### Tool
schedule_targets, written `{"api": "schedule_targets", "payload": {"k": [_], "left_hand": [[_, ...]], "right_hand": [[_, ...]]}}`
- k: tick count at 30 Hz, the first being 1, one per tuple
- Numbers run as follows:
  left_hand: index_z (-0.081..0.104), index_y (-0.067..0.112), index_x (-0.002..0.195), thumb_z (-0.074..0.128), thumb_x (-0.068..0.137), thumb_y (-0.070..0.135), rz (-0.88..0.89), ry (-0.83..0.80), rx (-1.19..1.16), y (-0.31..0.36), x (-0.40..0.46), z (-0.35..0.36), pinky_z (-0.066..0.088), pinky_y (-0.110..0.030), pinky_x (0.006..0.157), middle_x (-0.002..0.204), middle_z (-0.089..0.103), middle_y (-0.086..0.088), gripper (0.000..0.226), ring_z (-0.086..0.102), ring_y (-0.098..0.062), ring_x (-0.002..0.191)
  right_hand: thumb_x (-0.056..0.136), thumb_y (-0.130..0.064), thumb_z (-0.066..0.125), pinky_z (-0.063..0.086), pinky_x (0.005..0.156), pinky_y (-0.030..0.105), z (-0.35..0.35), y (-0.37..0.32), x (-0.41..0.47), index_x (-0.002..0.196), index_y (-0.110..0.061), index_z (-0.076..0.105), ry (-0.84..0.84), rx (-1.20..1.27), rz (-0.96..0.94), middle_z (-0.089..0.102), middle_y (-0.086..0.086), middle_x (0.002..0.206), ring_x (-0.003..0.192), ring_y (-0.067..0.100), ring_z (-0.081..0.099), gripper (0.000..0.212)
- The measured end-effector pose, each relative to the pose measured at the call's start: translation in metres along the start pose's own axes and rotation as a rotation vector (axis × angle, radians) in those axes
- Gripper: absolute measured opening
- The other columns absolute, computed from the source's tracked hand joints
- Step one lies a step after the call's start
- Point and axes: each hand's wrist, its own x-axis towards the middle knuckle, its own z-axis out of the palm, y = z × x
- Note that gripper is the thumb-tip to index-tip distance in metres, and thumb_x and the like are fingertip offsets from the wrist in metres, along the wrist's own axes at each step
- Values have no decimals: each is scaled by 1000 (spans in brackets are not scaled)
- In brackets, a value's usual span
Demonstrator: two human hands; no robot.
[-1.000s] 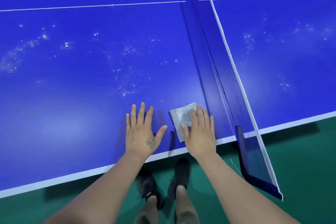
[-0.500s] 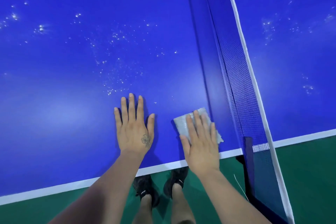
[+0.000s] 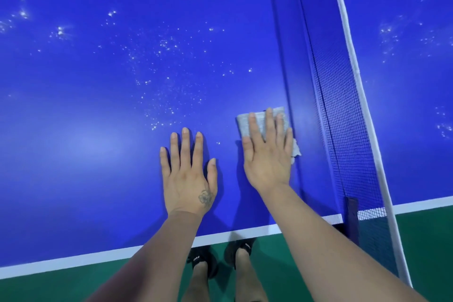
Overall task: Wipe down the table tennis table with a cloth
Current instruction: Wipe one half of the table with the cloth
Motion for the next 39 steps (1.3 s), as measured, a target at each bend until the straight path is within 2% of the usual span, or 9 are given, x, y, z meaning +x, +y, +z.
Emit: {"api": "schedule_targets", "payload": {"k": [5, 10, 15, 18, 22, 28, 33, 36, 39], "left_hand": [[19, 22, 172, 25, 112, 51, -2, -5, -17, -1, 0, 1, 12, -59, 133, 181, 6, -6, 68, 2, -31, 167], [20, 20, 172, 24, 112, 51, -3, -5, -7, -1, -1, -1, 13, -60, 133, 181, 8, -7, 68, 2, -31, 167], [24, 19, 171, 27, 111, 50, -7, -1, -23, 0, 0, -2, 14, -60, 132, 180, 11, -8, 68, 5, -32, 167], [23, 19, 171, 28, 112, 50, -3, 2, -22, 0, -1, -3, 14, -60, 132, 180, 11, -8, 68, 4, -33, 167], [25, 20, 171, 30, 112, 50, -5, 6, -20, 0, 0, 0, 13, -60, 132, 180, 12, -8, 67, 5, -32, 167], [28, 20, 170, 34, 110, 48, -14, 6, -36, 0, 2, 1, 15, -60, 132, 180, 14, -6, 66, 7, -31, 167], [28, 21, 170, 36, 110, 47, -8, 16, -34, -2, 1, 1, 16, -60, 132, 180, 14, -5, 66, 6, -29, 167], [27, 21, 170, 35, 110, 46, -11, 21, -35, -1, 0, 1, 17, -60, 132, 180, 14, -5, 65, 6, -29, 167], [25, 22, 171, 36, 110, 45, -14, 14, -19, 0, 0, 2, 16, -59, 132, 180, 12, -4, 66, 4, -28, 167]], "right_hand": [[115, -49, 20, 11, 132, 55, 2, -14, -54, 170, -35, 13, -64, -23, -168, -1, 3, 179, 165, 26, -7, 57], [113, -50, 28, 16, 132, 56, -4, 28, -89, 169, -34, 19, -70, -36, -124, 2, 0, 179, 166, 24, -1, 59], [112, -53, 24, 12, 132, 57, -10, 48, -36, 169, -31, 23, -26, -55, -11, 7, 4, 179, 166, 27, 0, 62], [110, -58, 18, 6, 133, 55, -13, 36, 18, 170, -34, 19, 4, -16, 82, 5, 3, 179, 166, 27, -1, 64], [110, -57, 16, 7, 132, 57, -10, 10, 80, 170, -32, 19, 49, 6, 113, 7, 8, 179, 165, 33, 6, 65], [112, -55, 15, 8, 132, 56, -2, -30, 89, 170, -33, 16, 49, -7, -69, 6, 6, 179, 165, 32, 2, 62], [115, -51, 27, 11, 132, 55, -4, -9, 34, 170, -30, 21, 8, 1, -241, 6, 5, 179, 166, 28, -2, 59], [114, -52, 22, 12, 132, 55, -7, 22, 3, 170, -31, 20, -21, -28, -256, 4, 3, 179, 166, 26, -4, 59], [114, -50, 20, 10, 132, 56, -9, 53, -4, 170, -33, 18, -48, -25, -181, 4, 1, 179, 166, 24, -3, 59]]}}
